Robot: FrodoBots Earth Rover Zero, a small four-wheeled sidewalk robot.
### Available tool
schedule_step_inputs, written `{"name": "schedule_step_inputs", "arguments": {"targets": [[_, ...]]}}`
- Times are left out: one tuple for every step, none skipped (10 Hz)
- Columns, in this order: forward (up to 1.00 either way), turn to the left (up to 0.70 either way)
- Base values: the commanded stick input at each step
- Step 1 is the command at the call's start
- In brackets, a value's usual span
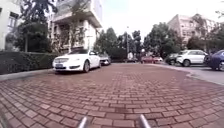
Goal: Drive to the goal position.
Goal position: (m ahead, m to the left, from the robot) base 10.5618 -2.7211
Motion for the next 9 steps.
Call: {"name": "schedule_step_inputs", "arguments": {"targets": [[0.7,0.13],[0.7,0.13],[0.7,0.12],[0.7,0.13],[0.7,0.13],[0.7,0.13],[0.7,0.14],[0.7,0.14],[0.7,0.14]]}}
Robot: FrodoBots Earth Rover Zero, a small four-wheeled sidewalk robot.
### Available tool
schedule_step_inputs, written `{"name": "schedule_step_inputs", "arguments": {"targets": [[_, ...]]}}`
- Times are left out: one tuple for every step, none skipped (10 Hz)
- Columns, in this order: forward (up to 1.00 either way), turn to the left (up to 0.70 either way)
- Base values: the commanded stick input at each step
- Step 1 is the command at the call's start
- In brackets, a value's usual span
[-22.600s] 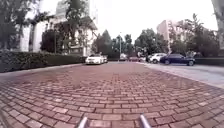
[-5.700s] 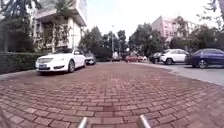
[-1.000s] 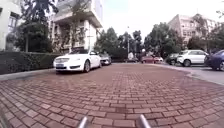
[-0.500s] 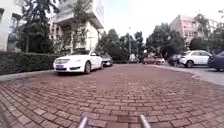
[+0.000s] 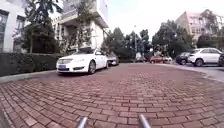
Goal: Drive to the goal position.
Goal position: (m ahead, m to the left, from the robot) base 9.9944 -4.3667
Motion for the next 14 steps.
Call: {"name": "schedule_step_inputs", "arguments": {"targets": [[0.7,0.0],[0.7,0.0],[0.7,0.0],[0.7,0.0],[0.7,0.0],[0.7,0.0],[0.7,0.0],[0.7,0.0],[0.67,0.0],[0.52,0.0],[0.45,0.0],[0.45,0.0],[0.45,0.0],[0.45,0.0]]}}
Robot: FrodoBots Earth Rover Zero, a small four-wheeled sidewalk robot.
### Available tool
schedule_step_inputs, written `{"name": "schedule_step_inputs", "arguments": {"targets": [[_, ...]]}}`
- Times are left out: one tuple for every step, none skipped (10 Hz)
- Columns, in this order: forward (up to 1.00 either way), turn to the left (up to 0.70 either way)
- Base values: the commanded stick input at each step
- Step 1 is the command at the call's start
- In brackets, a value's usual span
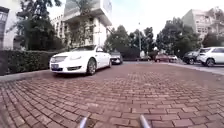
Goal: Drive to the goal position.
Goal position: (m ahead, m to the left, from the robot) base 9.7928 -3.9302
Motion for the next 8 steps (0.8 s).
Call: {"name": "schedule_step_inputs", "arguments": {"targets": [[0.45,0.0],[0.45,0.0],[0.45,0.0],[0.45,0.0],[0.0,0.0],[0.0,0.0],[0.0,0.0],[0.0,0.0]]}}
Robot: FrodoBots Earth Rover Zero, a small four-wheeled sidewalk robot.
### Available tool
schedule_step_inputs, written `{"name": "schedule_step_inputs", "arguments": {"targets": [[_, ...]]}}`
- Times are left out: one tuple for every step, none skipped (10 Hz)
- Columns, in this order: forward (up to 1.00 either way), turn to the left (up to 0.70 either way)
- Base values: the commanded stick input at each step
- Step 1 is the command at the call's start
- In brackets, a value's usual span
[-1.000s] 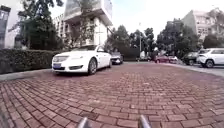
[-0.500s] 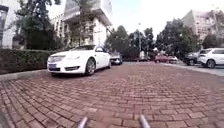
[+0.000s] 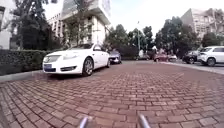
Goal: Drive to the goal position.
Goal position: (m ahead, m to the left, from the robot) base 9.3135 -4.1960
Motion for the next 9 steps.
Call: {"name": "schedule_step_inputs", "arguments": {"targets": [[0.0,0.0],[0.0,0.0],[0.0,0.0],[0.0,0.0],[0.0,0.0],[0.4,0.0],[0.47,0.0],[0.65,0.0],[0.7,0.0]]}}
